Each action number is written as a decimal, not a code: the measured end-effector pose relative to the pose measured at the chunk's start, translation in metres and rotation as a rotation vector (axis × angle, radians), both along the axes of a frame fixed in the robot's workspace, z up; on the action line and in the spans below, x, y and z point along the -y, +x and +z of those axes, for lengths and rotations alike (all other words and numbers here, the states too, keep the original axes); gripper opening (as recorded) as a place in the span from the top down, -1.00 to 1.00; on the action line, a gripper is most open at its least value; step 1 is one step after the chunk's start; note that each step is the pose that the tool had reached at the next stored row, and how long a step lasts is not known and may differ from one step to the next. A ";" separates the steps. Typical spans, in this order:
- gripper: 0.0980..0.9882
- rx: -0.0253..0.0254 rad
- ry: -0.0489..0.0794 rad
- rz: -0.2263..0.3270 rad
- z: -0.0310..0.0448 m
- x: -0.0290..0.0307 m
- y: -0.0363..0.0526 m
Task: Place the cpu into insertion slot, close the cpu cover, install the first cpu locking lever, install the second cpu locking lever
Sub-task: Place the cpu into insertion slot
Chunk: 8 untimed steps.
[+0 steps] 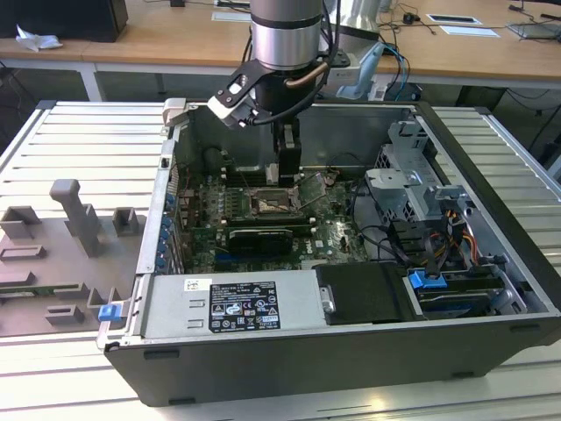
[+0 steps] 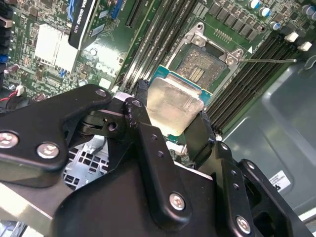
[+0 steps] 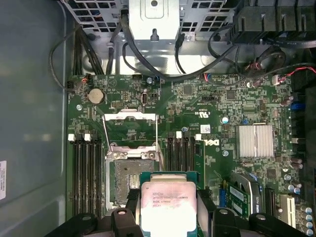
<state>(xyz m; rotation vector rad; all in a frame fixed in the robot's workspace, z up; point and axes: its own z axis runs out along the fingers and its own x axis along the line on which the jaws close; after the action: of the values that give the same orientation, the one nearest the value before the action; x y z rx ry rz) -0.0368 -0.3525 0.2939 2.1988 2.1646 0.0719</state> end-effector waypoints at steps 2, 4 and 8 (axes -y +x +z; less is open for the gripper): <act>0.00 0.0000 0.000 0.000 -0.0068 -0.0002 -0.0001; 0.00 0.0000 0.000 0.000 -0.0105 -0.0009 -0.0002; 0.00 0.0000 0.002 0.001 -0.0186 -0.0022 0.0000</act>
<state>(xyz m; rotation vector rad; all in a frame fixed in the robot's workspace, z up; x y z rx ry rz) -0.0369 -0.3504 0.2754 2.1987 2.1665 0.0738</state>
